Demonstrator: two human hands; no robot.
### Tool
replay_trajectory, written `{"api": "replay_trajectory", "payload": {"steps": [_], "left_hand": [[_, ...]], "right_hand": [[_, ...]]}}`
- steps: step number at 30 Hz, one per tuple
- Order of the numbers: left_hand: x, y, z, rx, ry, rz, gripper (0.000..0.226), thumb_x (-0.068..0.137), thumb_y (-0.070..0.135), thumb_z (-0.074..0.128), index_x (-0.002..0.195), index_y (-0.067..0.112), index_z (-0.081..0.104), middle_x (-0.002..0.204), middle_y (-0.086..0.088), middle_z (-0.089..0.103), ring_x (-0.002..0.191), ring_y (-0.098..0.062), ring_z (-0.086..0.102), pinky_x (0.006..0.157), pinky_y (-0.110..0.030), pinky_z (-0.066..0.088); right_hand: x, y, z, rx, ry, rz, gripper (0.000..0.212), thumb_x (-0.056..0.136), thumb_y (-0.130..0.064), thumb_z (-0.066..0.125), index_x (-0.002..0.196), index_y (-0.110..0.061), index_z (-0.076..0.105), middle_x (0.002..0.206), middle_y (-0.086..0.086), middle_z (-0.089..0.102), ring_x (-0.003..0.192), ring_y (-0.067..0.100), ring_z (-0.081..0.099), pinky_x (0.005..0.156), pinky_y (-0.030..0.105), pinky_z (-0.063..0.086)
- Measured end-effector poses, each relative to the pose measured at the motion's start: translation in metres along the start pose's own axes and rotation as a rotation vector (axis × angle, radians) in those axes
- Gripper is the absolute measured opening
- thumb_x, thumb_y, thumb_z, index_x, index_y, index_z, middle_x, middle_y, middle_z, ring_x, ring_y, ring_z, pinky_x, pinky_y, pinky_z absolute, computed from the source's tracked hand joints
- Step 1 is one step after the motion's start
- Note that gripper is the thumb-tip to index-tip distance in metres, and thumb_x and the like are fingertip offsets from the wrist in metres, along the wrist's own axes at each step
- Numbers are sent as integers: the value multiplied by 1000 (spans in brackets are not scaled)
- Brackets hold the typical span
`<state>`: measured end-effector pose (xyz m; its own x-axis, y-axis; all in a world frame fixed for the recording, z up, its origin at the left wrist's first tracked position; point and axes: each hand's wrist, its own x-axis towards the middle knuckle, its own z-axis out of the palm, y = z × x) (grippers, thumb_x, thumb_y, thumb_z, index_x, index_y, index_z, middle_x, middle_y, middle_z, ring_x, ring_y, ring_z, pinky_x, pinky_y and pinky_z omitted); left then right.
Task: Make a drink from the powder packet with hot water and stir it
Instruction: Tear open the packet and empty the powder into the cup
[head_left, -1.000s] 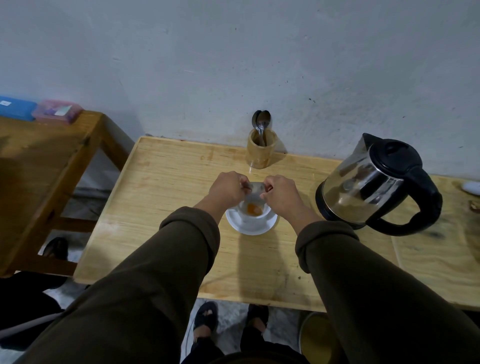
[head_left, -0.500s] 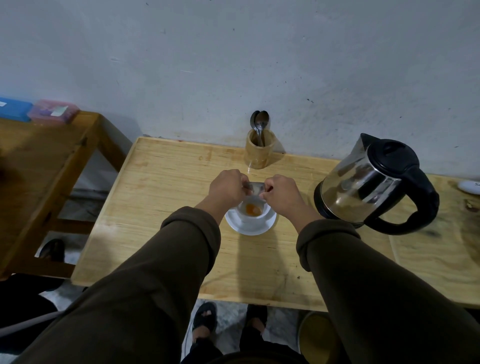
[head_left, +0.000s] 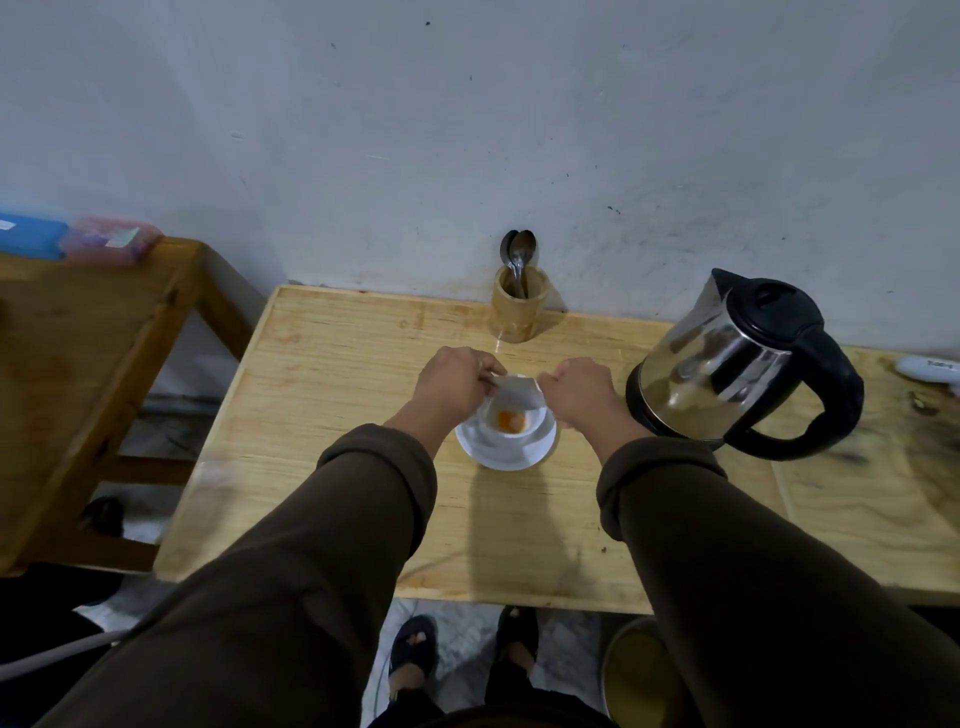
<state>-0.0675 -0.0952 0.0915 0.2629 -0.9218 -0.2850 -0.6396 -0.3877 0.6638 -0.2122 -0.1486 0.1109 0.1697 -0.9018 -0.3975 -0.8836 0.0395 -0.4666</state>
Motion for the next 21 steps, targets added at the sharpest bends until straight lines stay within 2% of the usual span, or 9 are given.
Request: {"api": "replay_trajectory", "payload": {"steps": [2, 4, 8, 12, 14, 16, 17, 18, 21], "left_hand": [[-3, 0, -1, -9, 24, 20, 29, 86, 2, 57, 108, 16, 70, 100, -7, 75, 97, -19, 69, 91, -30, 54], [-7, -2, -1, 11, 58, 61, 20, 86, 6, 59, 100, 17, 69, 96, -7, 76, 94, -21, 69, 87, -36, 56], [-15, -4, -5, 51, 57, 115, 16, 84, 6, 56, 86, 17, 68, 91, -7, 74, 88, -25, 68, 79, -40, 57], [-22, -7, -6, 58, 20, 174, 14, 84, 5, 60, 87, 13, 71, 97, -6, 74, 97, -21, 66, 87, -36, 54], [-24, -10, -5, 57, 6, 199, 12, 85, 7, 62, 89, 12, 72, 101, -7, 73, 101, -21, 65, 91, -37, 52], [-26, -15, -5, 8, 5, 204, 15, 86, 4, 59, 93, 11, 70, 102, -10, 72, 102, -24, 65, 91, -37, 52], [-28, -17, -6, -18, 9, 192, 18, 87, 2, 55, 96, 9, 69, 104, -11, 71, 101, -24, 65, 90, -35, 53], [-29, -20, -6, -43, 13, 173, 23, 88, -1, 50, 99, 8, 67, 104, -11, 70, 98, -24, 65, 87, -33, 53], [-35, -26, -9, -149, -4, 96, 29, 91, -3, 43, 110, 9, 61, 98, -10, 69, 89, -18, 64, 68, -18, 49]], "right_hand": [[-5, -2, 4, 212, -20, 149, 31, 92, -33, 53, 80, -4, 56, 70, 12, 63, 55, 23, 59, 57, 27, 49], [-11, -4, 7, 395, -22, 265, 34, 90, -34, 59, 79, -2, 57, 61, 11, 63, 48, 19, 60, 52, 24, 52], [-16, -8, 8, 638, -62, 388, 26, 85, -15, 69, 97, 7, 64, 64, 14, 65, 49, 17, 62, 43, 24, 49], [-26, -10, 8, 653, -93, 408, 18, 83, -2, 67, 99, 8, 65, 66, 14, 64, 42, 12, 60, 34, 18, 46], [-32, -10, 10, 639, -85, 413, 13, 85, 0, 65, 96, 7, 63, 72, 16, 65, 45, 13, 60, 40, 21, 50], [-35, -9, 12, 636, -65, 414, 6, 85, 4, 63, 83, 5, 58, 80, 17, 64, 57, 18, 61, 50, 24, 51], [-36, -8, 14, 637, -47, 411, 14, 84, 6, 63, 75, 1, 54, 80, 16, 62, 62, 20, 60, 54, 27, 51], [-37, -8, 16, 636, -31, 399, 19, 83, 7, 63, 72, -4, 51, 77, 14, 61, 64, 22, 59, 58, 29, 52], [-41, -11, 24, 547, 17, 328, 17, 82, 0, 66, 75, -11, 54, 66, 8, 59, 68, 24, 62, 76, 38, 58]]}}
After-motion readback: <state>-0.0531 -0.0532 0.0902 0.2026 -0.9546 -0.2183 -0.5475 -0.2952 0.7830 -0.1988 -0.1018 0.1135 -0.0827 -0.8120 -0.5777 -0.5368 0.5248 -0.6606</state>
